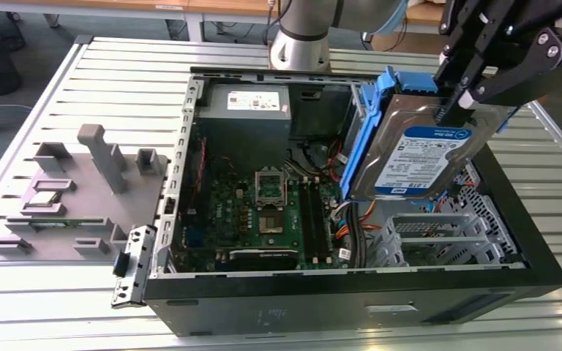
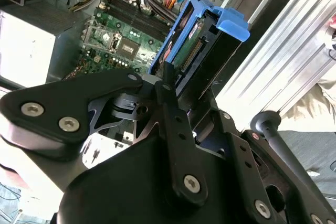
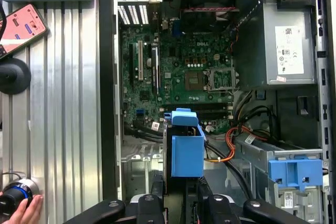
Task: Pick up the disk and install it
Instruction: 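Pick up the disk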
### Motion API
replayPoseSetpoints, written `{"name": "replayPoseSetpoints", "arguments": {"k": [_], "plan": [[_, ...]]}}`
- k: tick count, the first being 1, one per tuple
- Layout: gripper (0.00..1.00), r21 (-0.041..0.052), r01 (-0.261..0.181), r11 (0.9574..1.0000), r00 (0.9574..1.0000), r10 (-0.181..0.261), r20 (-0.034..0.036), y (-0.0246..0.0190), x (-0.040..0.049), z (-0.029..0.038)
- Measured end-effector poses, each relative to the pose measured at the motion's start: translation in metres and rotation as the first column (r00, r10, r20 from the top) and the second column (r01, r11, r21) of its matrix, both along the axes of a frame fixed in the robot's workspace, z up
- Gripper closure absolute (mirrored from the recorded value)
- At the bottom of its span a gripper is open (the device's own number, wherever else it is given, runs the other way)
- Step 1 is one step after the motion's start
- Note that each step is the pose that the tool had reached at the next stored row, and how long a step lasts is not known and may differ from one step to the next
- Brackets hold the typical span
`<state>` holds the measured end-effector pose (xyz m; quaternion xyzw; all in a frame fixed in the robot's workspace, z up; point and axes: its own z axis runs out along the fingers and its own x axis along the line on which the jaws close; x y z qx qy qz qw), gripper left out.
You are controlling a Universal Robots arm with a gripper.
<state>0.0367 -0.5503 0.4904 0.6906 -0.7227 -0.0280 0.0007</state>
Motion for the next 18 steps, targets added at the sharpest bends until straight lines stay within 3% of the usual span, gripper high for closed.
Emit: {"name": "replayPoseSetpoints", "arguments": {"k": [13, 18], "plan": [[0.65, 0.0000, 0.000, 1.0000, 1.0000, 0.000, -0.0020, -0.0021, 0.0430, -0.0019], [0.65, -0.0001, 0.000, 1.0000, 1.0000, 0.000, -0.0021, -0.0059, 0.0526, -0.0033]]}}
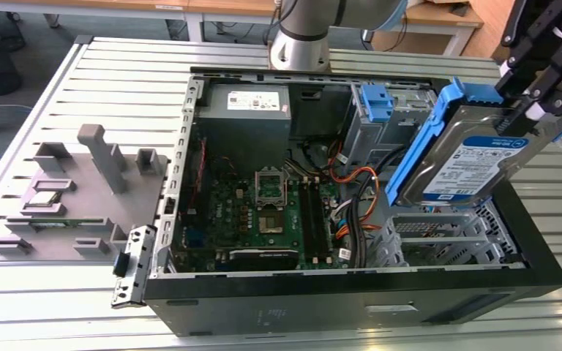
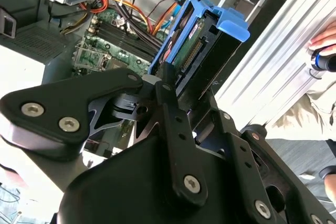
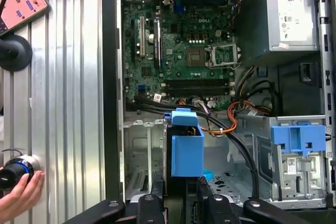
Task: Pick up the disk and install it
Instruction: 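Pick up the disk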
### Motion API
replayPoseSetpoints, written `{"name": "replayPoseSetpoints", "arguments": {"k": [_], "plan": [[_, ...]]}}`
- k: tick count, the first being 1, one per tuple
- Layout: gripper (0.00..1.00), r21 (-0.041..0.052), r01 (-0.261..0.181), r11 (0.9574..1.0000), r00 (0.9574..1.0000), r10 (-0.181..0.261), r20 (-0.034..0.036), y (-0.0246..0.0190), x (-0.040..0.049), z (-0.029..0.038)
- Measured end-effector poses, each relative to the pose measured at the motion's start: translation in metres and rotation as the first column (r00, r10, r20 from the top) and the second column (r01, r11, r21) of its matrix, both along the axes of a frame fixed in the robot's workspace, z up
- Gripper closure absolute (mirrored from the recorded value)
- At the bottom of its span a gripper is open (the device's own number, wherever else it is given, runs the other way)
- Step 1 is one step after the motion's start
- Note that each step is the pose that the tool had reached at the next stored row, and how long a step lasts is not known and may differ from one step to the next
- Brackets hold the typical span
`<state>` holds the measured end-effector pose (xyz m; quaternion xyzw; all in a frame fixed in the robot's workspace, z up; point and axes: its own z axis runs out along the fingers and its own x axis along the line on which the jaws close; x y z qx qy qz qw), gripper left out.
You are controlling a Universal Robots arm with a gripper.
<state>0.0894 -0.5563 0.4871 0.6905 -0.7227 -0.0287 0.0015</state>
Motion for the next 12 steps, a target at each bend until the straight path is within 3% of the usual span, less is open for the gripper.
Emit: {"name": "replayPoseSetpoints", "arguments": {"k": [6, 12], "plan": [[0.65, 0.0060, 0.000, 1.0000, 1.0000, 0.000, 0.0000, -0.0081, 0.0036, -0.0047], [0.65, 0.0136, -0.001, 0.9999, 1.0000, 0.001, 0.0000, -0.0116, 0.0047, -0.0091]]}}
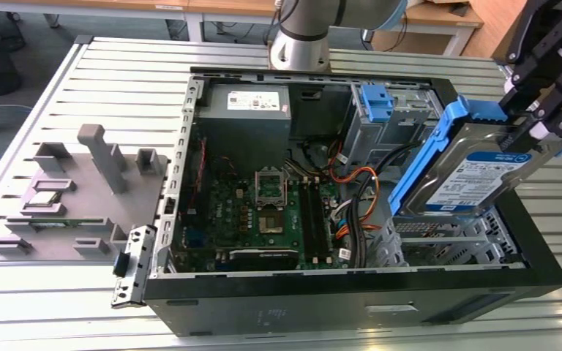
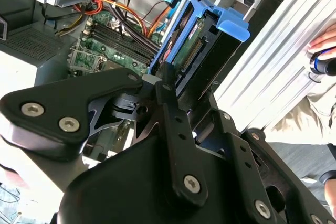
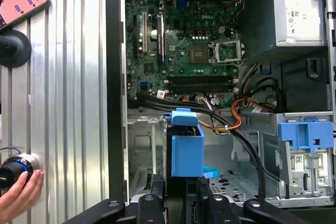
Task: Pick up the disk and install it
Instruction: 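Pick up the disk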
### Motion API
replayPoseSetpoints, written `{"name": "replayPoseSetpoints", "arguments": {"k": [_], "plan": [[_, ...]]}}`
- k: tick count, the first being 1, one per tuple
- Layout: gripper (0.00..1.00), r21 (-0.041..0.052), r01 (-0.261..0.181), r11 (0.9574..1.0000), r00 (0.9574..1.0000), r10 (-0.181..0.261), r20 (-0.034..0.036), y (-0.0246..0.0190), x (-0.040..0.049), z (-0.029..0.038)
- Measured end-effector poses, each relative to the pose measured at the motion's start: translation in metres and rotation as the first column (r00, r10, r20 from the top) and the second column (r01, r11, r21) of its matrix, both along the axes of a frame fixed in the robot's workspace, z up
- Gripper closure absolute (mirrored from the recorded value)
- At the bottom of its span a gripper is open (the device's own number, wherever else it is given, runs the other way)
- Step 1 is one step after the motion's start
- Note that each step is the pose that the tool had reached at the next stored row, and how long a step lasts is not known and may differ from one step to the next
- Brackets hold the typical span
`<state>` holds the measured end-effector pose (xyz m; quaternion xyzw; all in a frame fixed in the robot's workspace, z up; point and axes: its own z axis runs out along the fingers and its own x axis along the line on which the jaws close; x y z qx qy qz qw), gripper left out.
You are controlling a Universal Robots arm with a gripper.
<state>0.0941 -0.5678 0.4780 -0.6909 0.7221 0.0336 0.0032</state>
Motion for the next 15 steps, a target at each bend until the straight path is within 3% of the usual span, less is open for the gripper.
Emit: {"name": "replayPoseSetpoints", "arguments": {"k": [15], "plan": [[0.65, 0.0006, 0.000, 1.0000, 1.0000, 0.000, 0.0000, -0.0080, 0.0115, -0.0086]]}}
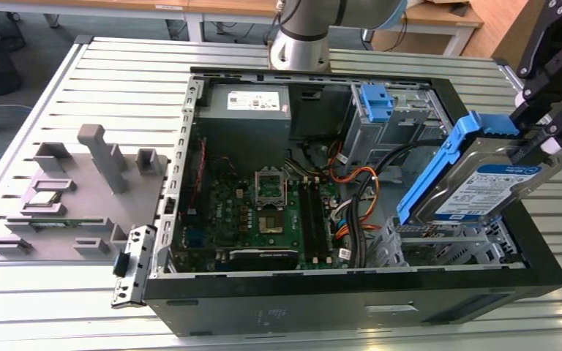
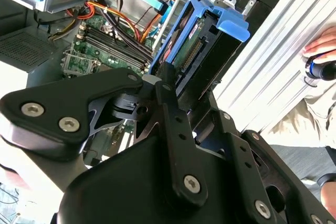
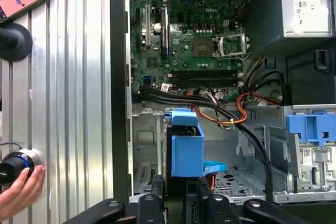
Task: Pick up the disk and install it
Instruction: 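Pick up the disk, then insert the disk into the insertion slot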
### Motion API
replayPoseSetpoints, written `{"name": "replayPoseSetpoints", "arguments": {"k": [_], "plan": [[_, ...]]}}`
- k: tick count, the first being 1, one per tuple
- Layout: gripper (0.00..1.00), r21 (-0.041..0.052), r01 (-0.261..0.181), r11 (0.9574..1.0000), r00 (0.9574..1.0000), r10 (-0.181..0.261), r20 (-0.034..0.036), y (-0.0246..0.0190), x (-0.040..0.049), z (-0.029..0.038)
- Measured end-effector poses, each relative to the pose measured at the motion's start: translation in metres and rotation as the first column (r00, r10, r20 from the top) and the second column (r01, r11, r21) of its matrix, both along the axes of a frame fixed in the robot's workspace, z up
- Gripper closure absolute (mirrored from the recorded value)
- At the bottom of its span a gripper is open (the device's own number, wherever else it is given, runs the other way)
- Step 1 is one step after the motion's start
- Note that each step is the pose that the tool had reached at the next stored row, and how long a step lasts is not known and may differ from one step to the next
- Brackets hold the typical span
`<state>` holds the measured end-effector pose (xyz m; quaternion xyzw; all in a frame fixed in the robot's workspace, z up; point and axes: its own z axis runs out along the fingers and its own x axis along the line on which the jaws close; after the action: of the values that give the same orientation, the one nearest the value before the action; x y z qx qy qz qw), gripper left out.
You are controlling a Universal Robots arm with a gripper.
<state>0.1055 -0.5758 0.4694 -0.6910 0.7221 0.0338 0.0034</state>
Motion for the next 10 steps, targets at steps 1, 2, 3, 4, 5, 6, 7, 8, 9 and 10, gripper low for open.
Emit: {"name": "replayPoseSetpoints", "arguments": {"k": [1, 2, 3, 4, 5, 6, 7, 8, 9, 10], "plan": [[0.65, 0.0000, 0.000, 1.0000, 1.0000, 0.000, 0.0000, -0.0005, 0.0004, -0.0009], [0.65, -0.0001, 0.000, 1.0000, 1.0000, 0.000, 0.0000, -0.0008, 0.0008, -0.0015], [0.65, -0.0001, 0.000, 1.0000, 1.0000, 0.000, 0.0000, -0.0008, 0.0012, -0.0018], [0.65, -0.0001, 0.000, 1.0000, 1.0000, 0.000, 0.0000, -0.0008, 0.0017, -0.0022], [0.65, 0.0001, 0.000, 1.0000, 1.0000, 0.000, 0.0000, -0.0009, 0.0022, -0.0029], [0.65, 0.0001, 0.000, 1.0000, 1.0000, 0.000, 0.0000, -0.0009, 0.0027, -0.0037], [0.65, 0.0000, 0.000, 1.0000, 1.0000, 0.000, 0.0000, -0.0009, 0.0031, -0.0045], [0.65, 0.0001, 0.000, 1.0000, 1.0000, 0.000, 0.0000, -0.0010, 0.0034, -0.0054], [0.65, 0.0001, 0.000, 1.0000, 1.0000, 0.000, 0.0001, -0.0010, 0.0037, -0.0062], [0.65, 0.0001, 0.000, 1.0000, 1.0000, 0.000, 0.0000, -0.0010, 0.0038, -0.0069]]}}
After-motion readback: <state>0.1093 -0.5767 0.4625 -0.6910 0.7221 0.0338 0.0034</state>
